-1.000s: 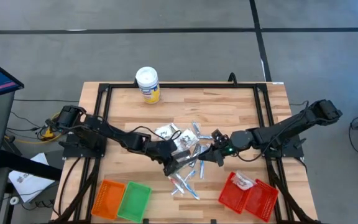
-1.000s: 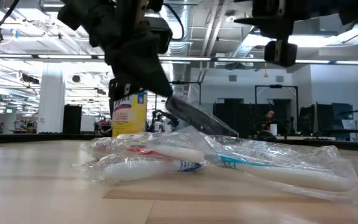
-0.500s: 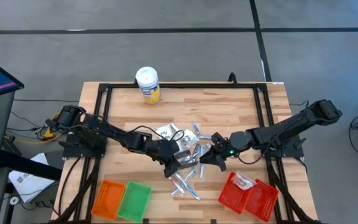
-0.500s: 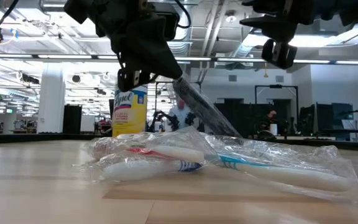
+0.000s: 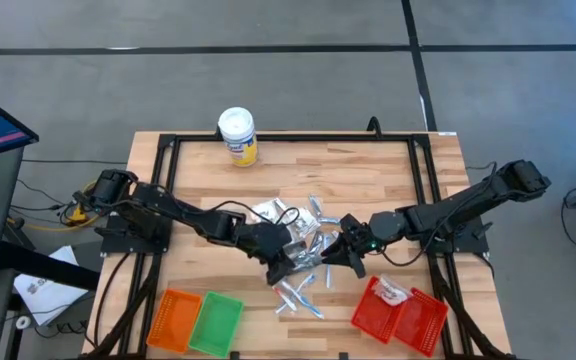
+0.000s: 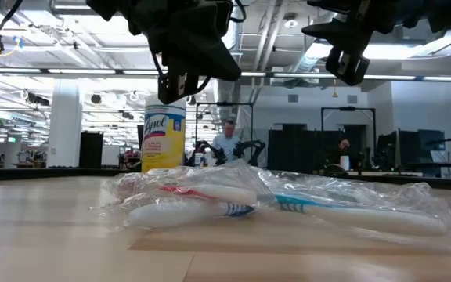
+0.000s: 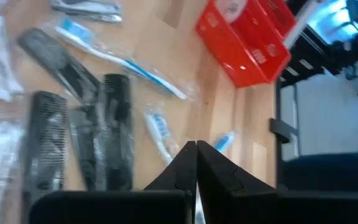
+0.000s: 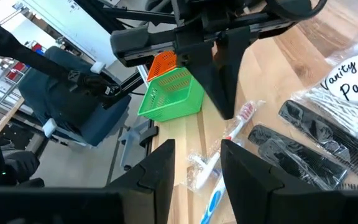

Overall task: Pick & Place Travel size toiletries
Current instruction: Put the black comb into the orange basket

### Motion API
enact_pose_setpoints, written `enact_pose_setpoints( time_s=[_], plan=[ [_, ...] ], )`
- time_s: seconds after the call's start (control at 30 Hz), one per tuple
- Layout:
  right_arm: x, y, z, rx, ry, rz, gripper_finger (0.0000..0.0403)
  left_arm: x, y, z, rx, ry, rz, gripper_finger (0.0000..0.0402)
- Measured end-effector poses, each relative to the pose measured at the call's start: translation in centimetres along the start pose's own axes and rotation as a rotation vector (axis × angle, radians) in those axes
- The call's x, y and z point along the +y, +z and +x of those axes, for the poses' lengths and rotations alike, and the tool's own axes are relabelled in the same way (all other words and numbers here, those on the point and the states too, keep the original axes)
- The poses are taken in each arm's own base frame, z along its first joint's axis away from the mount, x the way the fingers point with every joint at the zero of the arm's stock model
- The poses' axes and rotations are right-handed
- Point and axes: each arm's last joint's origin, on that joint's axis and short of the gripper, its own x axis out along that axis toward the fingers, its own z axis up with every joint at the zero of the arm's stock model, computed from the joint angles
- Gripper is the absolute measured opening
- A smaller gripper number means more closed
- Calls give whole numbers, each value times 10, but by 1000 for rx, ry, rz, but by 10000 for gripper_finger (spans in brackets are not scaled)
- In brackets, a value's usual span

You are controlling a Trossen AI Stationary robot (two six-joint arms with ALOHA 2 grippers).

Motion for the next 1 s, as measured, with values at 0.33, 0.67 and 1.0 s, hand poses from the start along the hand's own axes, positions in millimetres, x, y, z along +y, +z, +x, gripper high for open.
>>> enact_pose_setpoints(
  time_s=[0.33, 0.67, 1.0],
  plan=[
    [-6, -7, 0, 71, -65, 17, 138, 12, -10, 15, 63, 72, -16, 0],
    [0, -21, 12, 205, -117, -37, 133, 18, -36, 38, 108, 230, -41, 0],
    [12, -23, 55, 346, -191, -136, 132, 24, -42, 36, 164, 293, -35, 0]
  ],
)
